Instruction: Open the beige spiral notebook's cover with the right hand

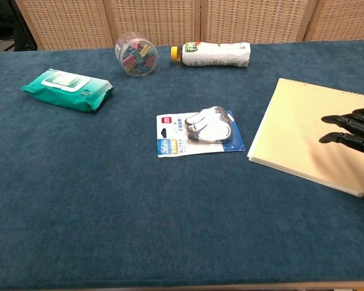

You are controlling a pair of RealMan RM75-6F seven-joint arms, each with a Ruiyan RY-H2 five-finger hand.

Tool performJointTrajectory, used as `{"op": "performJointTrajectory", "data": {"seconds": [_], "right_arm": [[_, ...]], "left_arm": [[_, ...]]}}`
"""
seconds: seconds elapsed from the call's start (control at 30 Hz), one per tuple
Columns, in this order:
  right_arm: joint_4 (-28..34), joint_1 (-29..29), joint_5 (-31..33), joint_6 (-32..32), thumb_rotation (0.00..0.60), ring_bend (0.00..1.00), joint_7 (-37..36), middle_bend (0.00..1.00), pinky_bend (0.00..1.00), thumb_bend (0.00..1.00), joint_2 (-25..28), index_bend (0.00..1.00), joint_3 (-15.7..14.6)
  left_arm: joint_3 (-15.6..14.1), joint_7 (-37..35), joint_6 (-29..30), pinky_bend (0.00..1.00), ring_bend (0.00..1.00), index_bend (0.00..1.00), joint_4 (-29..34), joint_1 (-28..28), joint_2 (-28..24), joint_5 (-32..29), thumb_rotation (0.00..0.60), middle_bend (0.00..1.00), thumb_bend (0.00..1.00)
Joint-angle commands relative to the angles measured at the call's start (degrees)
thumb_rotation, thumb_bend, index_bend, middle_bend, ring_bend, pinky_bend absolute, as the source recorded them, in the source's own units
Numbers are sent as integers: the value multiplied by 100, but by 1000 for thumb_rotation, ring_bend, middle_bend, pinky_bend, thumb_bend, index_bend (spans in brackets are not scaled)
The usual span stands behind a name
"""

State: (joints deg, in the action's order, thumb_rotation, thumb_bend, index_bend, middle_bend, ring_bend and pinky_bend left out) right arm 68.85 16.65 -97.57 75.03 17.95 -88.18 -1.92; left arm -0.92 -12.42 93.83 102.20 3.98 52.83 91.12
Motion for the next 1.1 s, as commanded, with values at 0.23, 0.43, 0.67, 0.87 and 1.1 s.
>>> {"op": "performJointTrajectory", "data": {"seconds": [0.23, 0.43, 0.67, 0.87, 1.1], "right_arm": [[-74, 20, 51, -25, 600, 0, 50, 0, 0, 311, -46, 150, -5], [-139, 30, 35, 24, 600, 0, 125, 0, 0, 405, -88, 167, -4], [-182, 57, 51, 53, 600, 0, 200, 0, 0, 440, -142, 167, 27], [-228, 83, 84, 49, 600, 0, 285, 0, 0, 440, -193, 168, 56], [-365, 149, 151, -9, 600, 0, 435, 0, 0, 440, -288, 168, 125]], "left_arm": [[2, 24, -17, 0, 0, 0, 7, -6, 4, -10, 600, 0, 0], [5, 20, 0, 0, 0, 0, 7, 1, 7, -11, 600, 0, 0], [7, 24, 2, 0, 0, 0, 6, 1, 9, -10, 600, 0, 0], [9, 5, 6, 0, 0, 0, 1, 4, 6, -13, 600, 0, 0], [8, 9, 3, 0, 0, 0, 1, 4, 6, -14, 600, 0, 0]]}}
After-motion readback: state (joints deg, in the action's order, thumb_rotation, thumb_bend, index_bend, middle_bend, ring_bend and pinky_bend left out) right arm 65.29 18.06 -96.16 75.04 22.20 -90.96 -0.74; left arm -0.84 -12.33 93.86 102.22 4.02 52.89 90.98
